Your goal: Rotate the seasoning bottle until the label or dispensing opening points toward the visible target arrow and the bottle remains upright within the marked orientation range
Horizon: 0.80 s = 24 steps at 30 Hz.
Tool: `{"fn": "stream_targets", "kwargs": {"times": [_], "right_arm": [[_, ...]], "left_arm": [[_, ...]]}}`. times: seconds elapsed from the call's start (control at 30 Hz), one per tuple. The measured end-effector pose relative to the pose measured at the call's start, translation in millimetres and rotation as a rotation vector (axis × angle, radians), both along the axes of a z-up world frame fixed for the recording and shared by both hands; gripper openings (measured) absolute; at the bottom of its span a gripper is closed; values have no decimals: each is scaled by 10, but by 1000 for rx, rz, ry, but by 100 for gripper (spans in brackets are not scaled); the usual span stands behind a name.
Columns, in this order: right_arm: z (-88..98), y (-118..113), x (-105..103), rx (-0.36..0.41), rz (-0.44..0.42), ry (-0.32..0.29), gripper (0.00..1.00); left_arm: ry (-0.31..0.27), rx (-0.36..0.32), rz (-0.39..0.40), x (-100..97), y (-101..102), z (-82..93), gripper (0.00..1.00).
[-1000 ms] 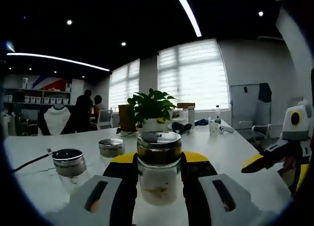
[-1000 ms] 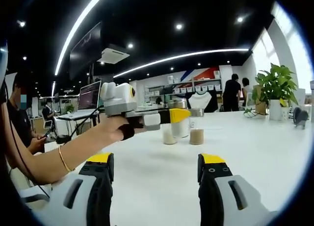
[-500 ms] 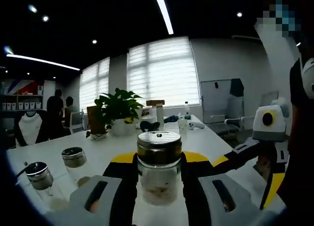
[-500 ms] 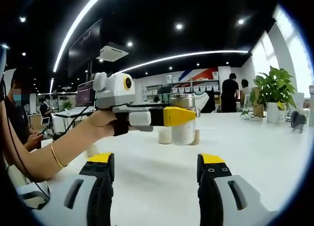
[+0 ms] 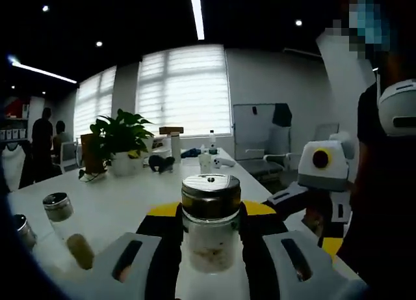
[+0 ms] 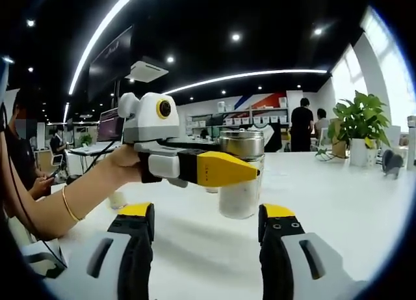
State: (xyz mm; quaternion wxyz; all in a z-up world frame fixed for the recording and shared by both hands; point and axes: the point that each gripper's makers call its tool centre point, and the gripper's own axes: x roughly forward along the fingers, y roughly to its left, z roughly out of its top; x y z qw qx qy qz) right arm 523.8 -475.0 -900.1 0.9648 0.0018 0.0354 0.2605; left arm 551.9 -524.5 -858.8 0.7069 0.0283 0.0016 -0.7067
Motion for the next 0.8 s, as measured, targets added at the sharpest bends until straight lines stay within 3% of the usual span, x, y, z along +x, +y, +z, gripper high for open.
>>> {"fn": "stream_targets", "kwargs": {"times": [0.67, 0.8], "right_arm": [[-15, -70, 56, -7, -25, -22, 59], [16, -81, 57, -3, -31, -35, 57]], "left_arm": [[13, 63, -99, -206, -61, -104, 35], [-14, 74, -131, -290, -79, -95, 35]]}}
